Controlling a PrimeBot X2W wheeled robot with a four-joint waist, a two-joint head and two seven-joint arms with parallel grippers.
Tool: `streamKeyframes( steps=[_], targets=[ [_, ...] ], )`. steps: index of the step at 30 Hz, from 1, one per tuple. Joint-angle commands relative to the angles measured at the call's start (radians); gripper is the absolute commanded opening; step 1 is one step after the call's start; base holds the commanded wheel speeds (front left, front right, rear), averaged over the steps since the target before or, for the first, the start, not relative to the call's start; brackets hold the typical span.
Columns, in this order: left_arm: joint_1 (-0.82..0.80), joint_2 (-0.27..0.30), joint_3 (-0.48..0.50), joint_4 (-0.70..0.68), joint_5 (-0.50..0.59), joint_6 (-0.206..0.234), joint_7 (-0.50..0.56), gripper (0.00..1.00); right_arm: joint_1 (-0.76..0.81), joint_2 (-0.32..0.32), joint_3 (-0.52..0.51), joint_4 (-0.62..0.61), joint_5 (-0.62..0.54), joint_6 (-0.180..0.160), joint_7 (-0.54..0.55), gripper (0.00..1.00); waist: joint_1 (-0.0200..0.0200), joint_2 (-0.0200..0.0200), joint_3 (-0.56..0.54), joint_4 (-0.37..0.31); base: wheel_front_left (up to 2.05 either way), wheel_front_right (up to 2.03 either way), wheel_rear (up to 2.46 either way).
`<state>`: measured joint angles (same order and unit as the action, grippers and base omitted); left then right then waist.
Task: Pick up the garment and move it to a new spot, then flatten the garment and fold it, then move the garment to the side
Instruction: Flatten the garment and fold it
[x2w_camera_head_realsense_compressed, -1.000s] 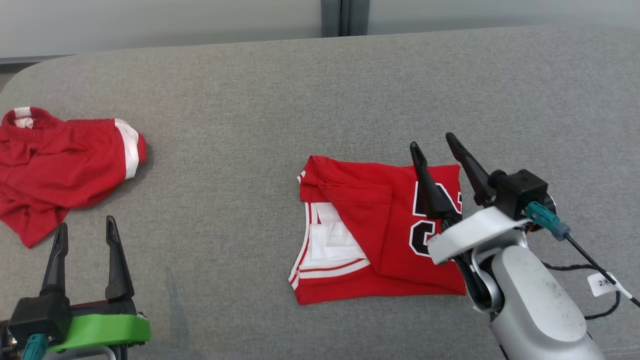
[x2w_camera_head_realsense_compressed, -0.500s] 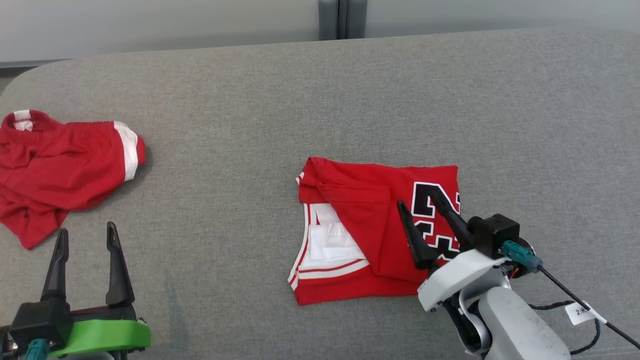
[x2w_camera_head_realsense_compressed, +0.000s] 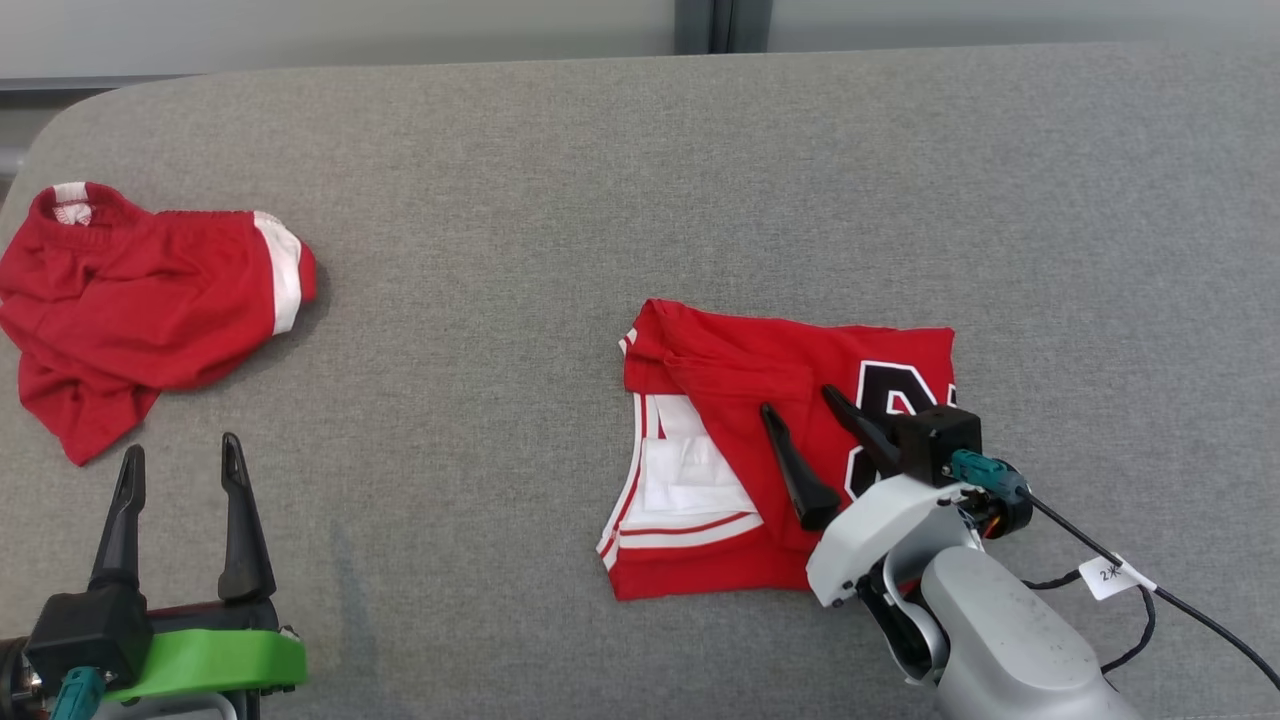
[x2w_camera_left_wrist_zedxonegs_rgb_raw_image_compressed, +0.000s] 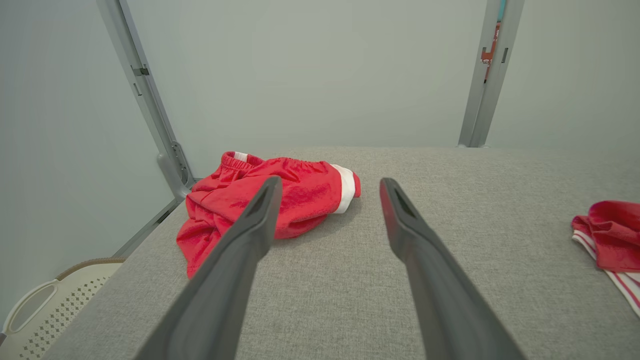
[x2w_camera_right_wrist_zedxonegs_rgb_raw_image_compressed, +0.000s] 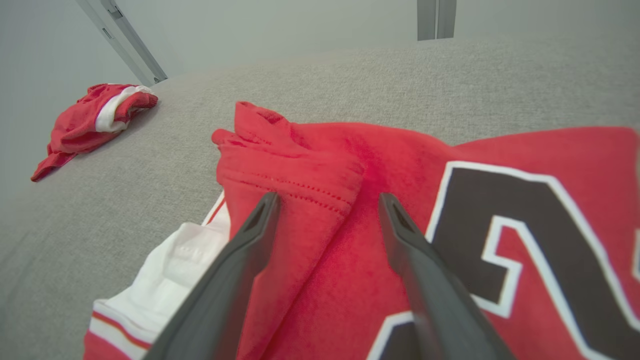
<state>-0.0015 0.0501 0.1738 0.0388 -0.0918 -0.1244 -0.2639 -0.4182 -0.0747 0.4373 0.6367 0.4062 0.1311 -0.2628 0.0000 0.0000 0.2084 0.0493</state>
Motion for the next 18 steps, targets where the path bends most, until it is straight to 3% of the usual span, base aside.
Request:
streamKeyframes(
  steps=[1,10,11,13,18],
  targets=[
    [-0.021,0.001,0.001,0.002,-0.001,-0.004,0.000,1.00,-0.013,0.001,0.006,0.012,0.008,-0.001,-0.002,1.00,0.0000,0.0000,0.005,0.006,0.00,0.00,0.00],
    [-0.036,0.001,-0.006,0.004,-0.009,-0.005,0.000,1.00,-0.059,0.012,0.057,0.044,0.096,-0.001,-0.002,1.00,0.0000,0.0000,0.024,0.013,0.00,0.00,0.00],
    [-0.037,0.001,-0.007,0.004,-0.011,-0.005,0.000,1.00,-0.065,0.013,0.059,0.039,0.102,-0.001,-0.002,0.53,0.0000,0.0000,0.025,0.015,0.00,0.00,0.00],
    [-0.040,0.001,-0.008,0.005,-0.013,-0.005,0.000,1.00,-0.068,0.015,0.068,0.033,0.108,-0.001,-0.002,0.00,0.0000,0.0000,0.027,0.016,0.00,0.00,0.00],
    [-0.039,0.001,-0.006,0.007,-0.015,-0.004,0.000,1.00,-0.059,0.015,0.079,-0.004,0.095,-0.001,-0.002,0.00,0.0000,0.0000,0.026,0.015,0.00,0.00,0.00]
  ],
)
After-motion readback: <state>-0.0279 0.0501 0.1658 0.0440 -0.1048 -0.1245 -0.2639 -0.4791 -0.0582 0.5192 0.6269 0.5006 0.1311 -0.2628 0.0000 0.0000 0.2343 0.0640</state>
